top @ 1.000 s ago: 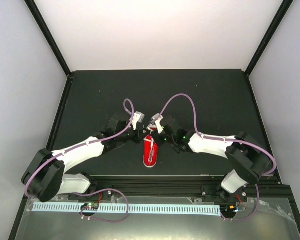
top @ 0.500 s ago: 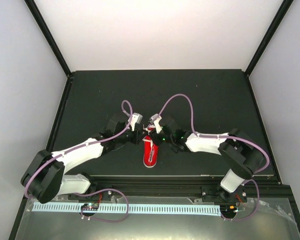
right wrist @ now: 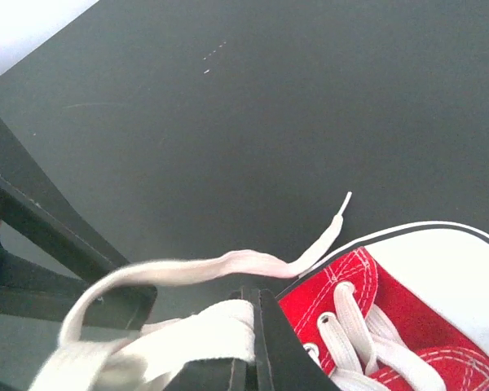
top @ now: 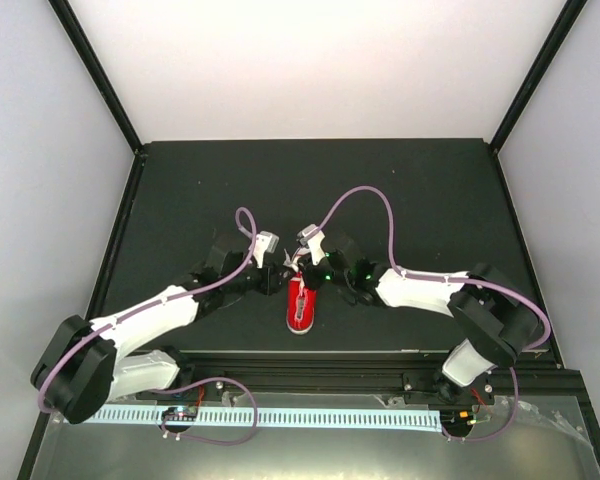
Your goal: Tie the shoes
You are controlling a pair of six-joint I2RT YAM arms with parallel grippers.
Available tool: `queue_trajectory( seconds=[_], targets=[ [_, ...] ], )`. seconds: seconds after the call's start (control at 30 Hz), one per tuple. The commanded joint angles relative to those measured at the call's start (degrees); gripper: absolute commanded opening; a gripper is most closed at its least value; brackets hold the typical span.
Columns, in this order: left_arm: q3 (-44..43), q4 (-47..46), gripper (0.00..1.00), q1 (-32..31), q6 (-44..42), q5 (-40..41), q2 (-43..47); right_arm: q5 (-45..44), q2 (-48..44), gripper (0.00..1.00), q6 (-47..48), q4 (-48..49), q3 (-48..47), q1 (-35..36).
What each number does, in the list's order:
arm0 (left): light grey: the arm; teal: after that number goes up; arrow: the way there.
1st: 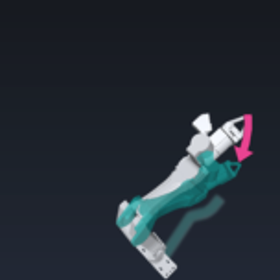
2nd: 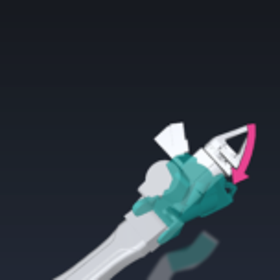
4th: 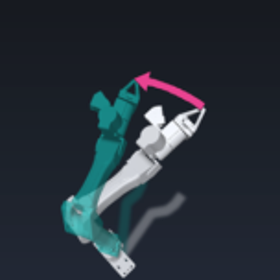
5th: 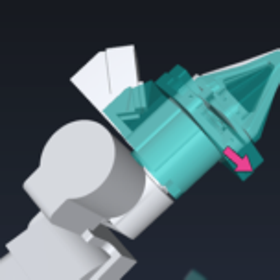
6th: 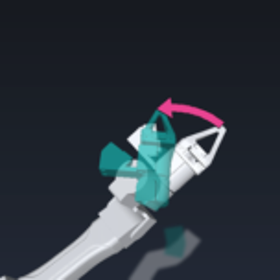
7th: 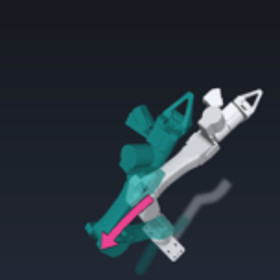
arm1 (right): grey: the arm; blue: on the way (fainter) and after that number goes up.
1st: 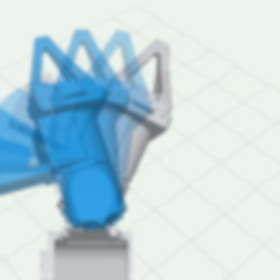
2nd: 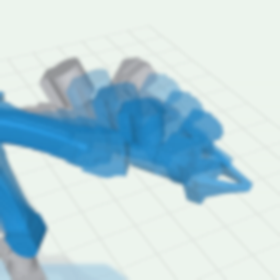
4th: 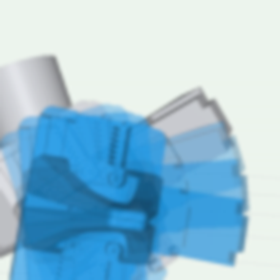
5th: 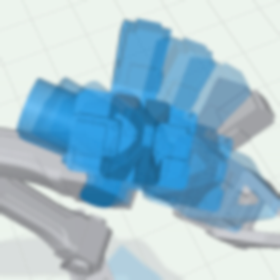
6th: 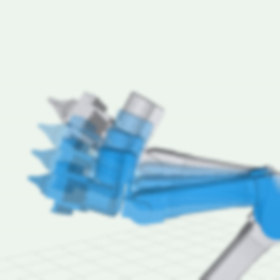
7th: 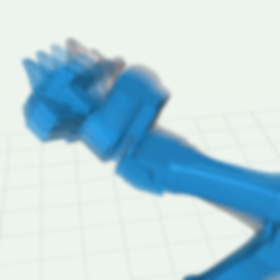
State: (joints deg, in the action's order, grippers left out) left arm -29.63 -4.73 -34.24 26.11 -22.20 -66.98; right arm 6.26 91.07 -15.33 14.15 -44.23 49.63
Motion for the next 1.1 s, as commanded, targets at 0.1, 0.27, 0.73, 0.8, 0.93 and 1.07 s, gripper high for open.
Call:
queue_trajectory(
  seconds=[0.1,0.27,0.73,0.8,0.93,1.07],
  targets=[
    [4.65,2.09,0.43,4.11,-0.73,-0.39,6.93,-1.16,-2.35,0.02,0.23,3.34,1.32,-0.15],
    [6.49,-1.06,0.44,8.01,-0.29,-3.41,8.94,-0.4,-2.12,0.02,0.0,3.25,1.68,-0.19],
    [-7.95,1.08,0.42,13.41,-7.42,-16.82,-8.86,1.76,-2.89,0.02,-0.18,3.85,2.29,-0.23],
    [-11.25,1.42,0.43,13.41,-8.8,-20.33,-12.76,2.08,-3.15,0.02,-0.33,4.01,2.51,-0.15],
    [-16.76,4.4,0.43,13.33,-12.87,-27.59,-20.86,1.78,-3.48,0.02,-0.93,4.37,2.87,-0.19],
    [-15.96,2.13,0.42,13.13,-11.98,-31.24,-25.6,0.94,-4.37,0.02,-2.39,5.35,3.77,-0.19]
  ],
)
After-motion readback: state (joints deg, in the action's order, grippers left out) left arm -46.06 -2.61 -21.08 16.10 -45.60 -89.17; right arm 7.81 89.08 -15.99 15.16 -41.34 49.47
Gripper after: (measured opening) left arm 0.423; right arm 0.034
